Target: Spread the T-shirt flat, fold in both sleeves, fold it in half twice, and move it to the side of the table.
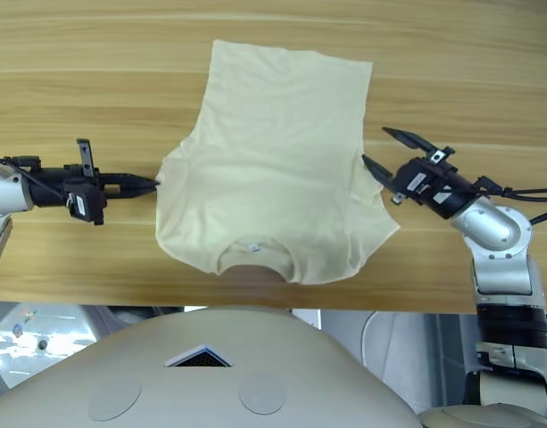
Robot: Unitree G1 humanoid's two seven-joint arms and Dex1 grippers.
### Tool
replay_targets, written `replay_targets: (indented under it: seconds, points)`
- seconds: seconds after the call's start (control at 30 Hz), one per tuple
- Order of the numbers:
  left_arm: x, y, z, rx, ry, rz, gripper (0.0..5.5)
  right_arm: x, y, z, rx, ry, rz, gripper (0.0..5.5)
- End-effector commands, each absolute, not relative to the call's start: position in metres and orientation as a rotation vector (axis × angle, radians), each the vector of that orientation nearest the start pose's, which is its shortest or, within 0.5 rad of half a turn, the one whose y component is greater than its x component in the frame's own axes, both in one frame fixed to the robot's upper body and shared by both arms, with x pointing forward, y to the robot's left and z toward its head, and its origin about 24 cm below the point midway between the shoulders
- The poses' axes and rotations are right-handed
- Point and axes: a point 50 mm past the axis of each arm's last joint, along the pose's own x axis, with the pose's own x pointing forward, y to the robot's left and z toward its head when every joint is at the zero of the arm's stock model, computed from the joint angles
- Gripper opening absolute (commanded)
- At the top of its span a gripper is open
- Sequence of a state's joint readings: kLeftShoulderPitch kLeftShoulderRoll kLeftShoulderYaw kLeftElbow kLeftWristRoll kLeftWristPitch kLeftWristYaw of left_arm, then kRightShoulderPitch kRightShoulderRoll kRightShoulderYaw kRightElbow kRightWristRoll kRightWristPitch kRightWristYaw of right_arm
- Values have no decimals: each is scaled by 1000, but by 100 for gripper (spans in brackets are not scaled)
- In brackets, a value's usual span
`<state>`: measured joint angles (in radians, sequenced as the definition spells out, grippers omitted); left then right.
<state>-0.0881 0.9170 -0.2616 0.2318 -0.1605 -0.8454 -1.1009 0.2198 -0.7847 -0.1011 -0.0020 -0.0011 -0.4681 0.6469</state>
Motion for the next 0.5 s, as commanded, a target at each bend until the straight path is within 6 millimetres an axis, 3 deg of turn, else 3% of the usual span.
replay_targets:
  seconds: [0.03, 0.27, 0.5]
  points:
    - [216, 208, 77, 940, -174, -1490, 1, 201, -261, 81, -853, -10, 731, 248]
    - [227, 181, 64, 938, -210, -1527, 1, 202, -256, 77, -845, -16, 736, 248]
    - [230, 176, 60, 935, -227, -1530, 1, 201, -254, 73, -830, -12, 739, 248]
